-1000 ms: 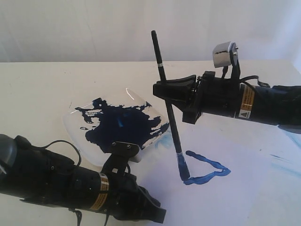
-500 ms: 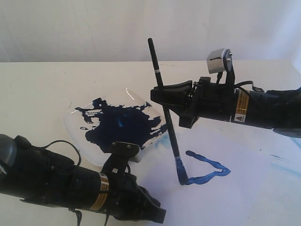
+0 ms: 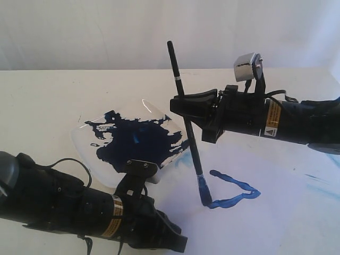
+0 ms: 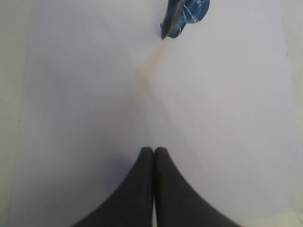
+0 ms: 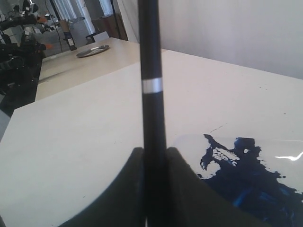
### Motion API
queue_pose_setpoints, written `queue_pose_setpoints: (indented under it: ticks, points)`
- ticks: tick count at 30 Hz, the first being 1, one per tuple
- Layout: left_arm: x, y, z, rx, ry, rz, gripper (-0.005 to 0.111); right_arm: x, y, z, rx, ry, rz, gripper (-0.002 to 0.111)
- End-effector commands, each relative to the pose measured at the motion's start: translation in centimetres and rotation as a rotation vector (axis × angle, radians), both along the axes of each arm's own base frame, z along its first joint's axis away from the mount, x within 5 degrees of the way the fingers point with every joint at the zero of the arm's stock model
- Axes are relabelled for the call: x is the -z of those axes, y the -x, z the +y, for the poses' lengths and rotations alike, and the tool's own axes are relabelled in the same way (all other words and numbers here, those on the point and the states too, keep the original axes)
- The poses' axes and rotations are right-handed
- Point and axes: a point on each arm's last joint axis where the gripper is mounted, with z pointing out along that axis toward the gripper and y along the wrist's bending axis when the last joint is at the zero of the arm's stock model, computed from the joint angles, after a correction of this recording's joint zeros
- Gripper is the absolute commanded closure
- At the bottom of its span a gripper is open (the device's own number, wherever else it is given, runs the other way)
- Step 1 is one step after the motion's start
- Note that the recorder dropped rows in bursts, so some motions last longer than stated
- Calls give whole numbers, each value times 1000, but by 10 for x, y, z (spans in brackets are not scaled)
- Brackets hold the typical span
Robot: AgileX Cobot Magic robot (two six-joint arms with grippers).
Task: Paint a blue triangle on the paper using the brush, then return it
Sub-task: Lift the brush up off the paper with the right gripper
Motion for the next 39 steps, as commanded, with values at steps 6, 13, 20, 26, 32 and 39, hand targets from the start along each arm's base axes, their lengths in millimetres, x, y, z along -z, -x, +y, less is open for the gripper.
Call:
queue_pose_setpoints:
  ticks: [6, 13, 20, 26, 32, 39]
  points:
    - [9, 1, 9, -3, -91, -13, 107, -8, 0, 0, -7, -17, -43, 108]
    - [9, 1, 9, -1, -92, -15, 107, -41, 11, -3, -15, -47, -147, 108]
    - [9, 1, 9, -1, -92, -15, 107, -62, 22, -6, -36, -59, -194, 108]
    - [9, 1, 9, -1, -92, -15, 107, -87, 27, -8, -38, -112, -150, 108]
    - [9, 1, 9, -1, -92, -15, 107, -111, 37, -9, -93, -108, -138, 108]
    - [9, 1, 9, -1, -92, -15, 107, -112, 39, -10, -111, -90, -106, 108]
